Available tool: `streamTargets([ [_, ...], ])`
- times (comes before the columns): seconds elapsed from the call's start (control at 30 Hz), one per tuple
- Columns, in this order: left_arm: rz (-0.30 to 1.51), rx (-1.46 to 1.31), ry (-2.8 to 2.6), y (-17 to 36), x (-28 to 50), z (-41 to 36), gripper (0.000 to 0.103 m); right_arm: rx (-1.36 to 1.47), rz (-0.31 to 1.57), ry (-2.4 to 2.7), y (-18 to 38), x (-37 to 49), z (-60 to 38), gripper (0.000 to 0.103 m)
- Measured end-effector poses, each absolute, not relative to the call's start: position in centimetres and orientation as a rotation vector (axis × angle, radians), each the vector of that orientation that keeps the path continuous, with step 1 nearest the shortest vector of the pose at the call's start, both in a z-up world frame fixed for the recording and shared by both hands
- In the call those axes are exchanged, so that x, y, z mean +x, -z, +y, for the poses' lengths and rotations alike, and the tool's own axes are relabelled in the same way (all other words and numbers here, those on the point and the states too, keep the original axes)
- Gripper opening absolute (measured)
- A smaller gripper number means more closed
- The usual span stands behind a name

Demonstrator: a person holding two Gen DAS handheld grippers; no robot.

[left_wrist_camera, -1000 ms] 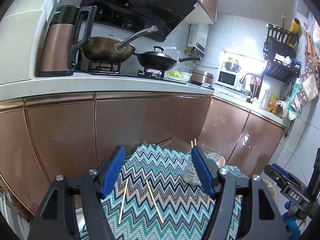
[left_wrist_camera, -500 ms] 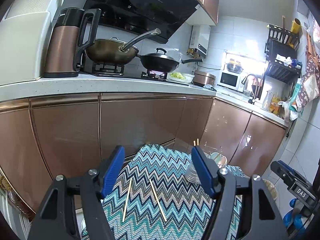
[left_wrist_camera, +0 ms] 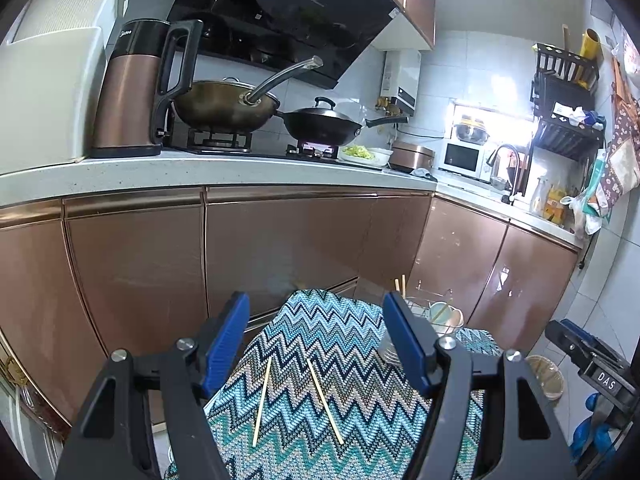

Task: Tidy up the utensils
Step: 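Withdraw both open tools from the holder and hold above the cloth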

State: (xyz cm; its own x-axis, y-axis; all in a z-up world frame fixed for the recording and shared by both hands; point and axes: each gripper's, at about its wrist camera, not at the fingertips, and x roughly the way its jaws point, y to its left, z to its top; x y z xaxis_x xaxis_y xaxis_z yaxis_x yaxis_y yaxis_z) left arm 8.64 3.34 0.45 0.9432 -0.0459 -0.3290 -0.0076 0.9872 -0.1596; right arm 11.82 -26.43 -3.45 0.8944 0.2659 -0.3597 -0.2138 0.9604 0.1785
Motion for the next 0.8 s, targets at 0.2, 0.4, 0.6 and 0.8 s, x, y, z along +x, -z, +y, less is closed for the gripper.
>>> streamTargets([
  [0.2, 0.351, -0.139, 0.006, 0.7, 9.4, 3.0, 0.068, 0.129, 0.414, -0.228, 4.3, 12.5, -26.4, 0.064],
  [0.4, 0.373, -0.108, -0.020, 2.3, 10.8, 2.8, 0.068, 0.127, 0.451, -0.210, 5.6, 13.5, -26.2, 0.064],
  [0.6, 0.403, -0.108, -0.026, 3.8, 12.1, 3.3, 0.068, 0.119, 0.482, -0.191, 6.5, 14.6, -26.0, 0.064],
  [0.8, 0.426, -0.110, -0.030, 4.7, 13.6, 3.9, 0.068, 0.116, 0.507, -0.168, 7.2, 15.2, -26.3, 0.064],
])
